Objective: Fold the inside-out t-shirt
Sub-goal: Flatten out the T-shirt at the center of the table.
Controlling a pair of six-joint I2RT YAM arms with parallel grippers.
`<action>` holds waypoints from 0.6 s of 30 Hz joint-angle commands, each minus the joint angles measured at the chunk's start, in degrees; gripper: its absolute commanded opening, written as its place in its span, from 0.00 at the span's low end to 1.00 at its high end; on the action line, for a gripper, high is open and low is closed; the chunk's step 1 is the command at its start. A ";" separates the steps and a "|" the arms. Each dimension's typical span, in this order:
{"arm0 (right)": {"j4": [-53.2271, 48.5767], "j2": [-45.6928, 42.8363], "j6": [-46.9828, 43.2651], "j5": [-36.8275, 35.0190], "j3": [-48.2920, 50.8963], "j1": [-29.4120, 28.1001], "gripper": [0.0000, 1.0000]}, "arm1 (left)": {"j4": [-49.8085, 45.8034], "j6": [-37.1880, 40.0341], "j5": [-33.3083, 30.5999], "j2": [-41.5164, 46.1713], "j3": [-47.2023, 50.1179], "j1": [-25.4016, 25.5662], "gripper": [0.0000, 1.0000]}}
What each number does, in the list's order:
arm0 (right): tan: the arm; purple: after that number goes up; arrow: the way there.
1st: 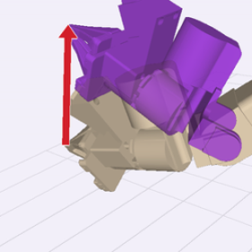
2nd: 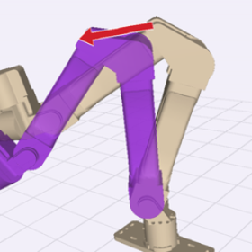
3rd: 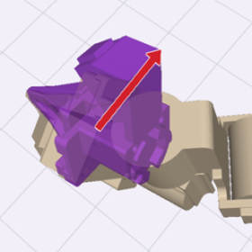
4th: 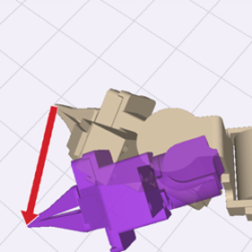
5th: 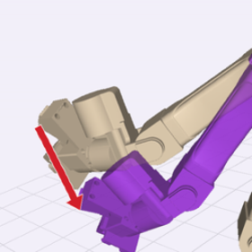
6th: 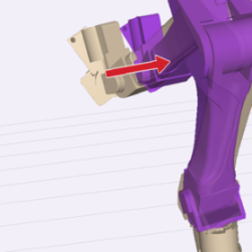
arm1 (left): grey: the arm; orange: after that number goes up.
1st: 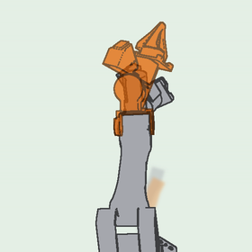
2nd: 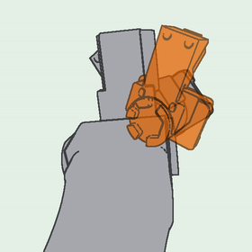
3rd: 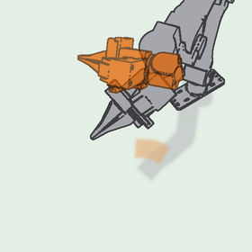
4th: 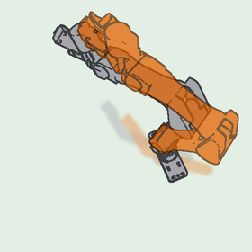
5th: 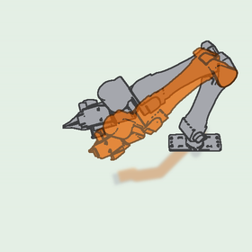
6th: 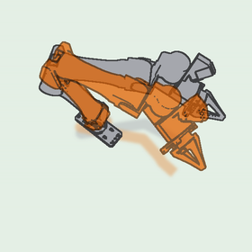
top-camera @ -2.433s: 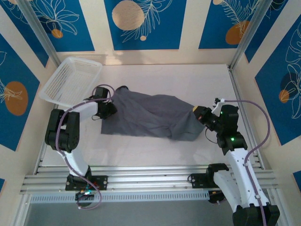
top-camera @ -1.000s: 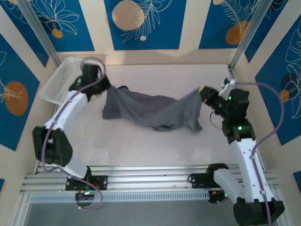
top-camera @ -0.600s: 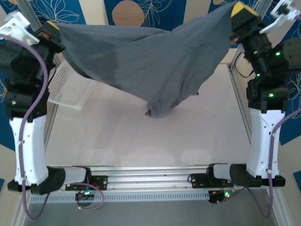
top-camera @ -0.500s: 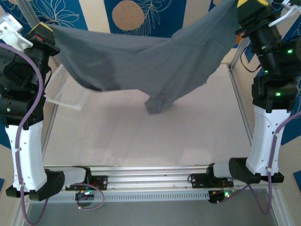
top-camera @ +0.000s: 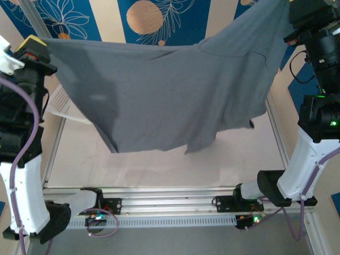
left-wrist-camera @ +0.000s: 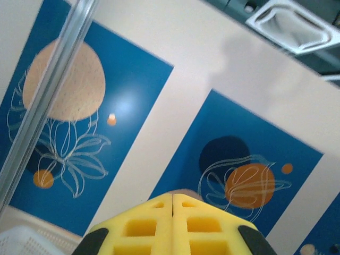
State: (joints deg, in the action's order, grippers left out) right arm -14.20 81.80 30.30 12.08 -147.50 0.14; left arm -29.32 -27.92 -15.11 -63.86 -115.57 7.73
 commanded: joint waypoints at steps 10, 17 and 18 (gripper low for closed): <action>-3.01 8.37 -4.28 -4.93 1.08 0.97 0.00 | 1.15 3.05 0.47 -11.22 -2.91 -0.52 0.00; -5.11 25.49 2.53 2.75 -0.08 1.36 0.00 | 3.59 3.93 0.26 -29.26 -3.59 -0.68 0.00; -5.83 28.47 3.03 2.58 -1.88 1.19 0.00 | 4.19 3.93 0.72 -32.61 -4.66 -0.70 0.00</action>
State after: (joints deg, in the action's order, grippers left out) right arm -16.10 103.42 30.11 13.45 -147.28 1.15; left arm -26.92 -25.54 -15.05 -90.70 -119.04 7.70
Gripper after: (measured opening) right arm 0.064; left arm 0.042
